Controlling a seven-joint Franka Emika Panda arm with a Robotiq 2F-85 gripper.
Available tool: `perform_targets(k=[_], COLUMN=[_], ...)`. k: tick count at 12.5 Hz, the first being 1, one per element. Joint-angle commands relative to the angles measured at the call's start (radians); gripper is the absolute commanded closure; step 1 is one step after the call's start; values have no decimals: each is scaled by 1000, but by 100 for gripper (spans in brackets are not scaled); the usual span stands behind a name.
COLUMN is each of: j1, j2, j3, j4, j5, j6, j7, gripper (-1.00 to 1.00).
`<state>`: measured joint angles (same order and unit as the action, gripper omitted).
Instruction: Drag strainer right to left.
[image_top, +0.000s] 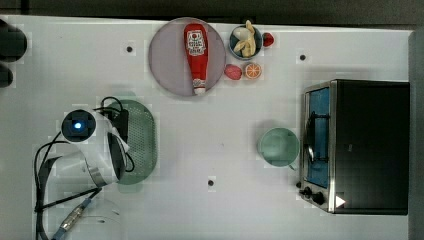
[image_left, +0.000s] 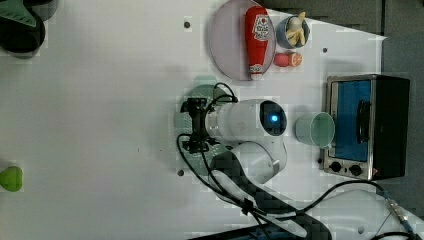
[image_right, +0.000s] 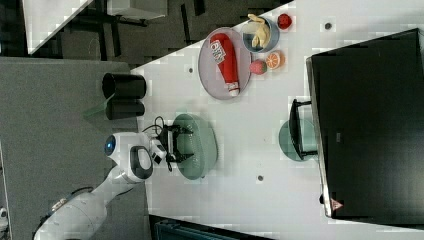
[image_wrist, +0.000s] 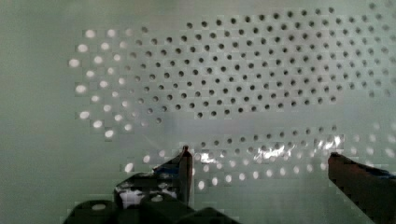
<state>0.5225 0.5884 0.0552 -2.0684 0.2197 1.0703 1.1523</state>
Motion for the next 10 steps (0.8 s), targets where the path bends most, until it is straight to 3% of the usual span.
perform_targets(k=[1,10], j1=[43,135], j2=[25,106], j3=[15,15], j4=[48,180], j5=[39,53], j6=[-15,-12], j7=[41,168], gripper=[-100,-100])
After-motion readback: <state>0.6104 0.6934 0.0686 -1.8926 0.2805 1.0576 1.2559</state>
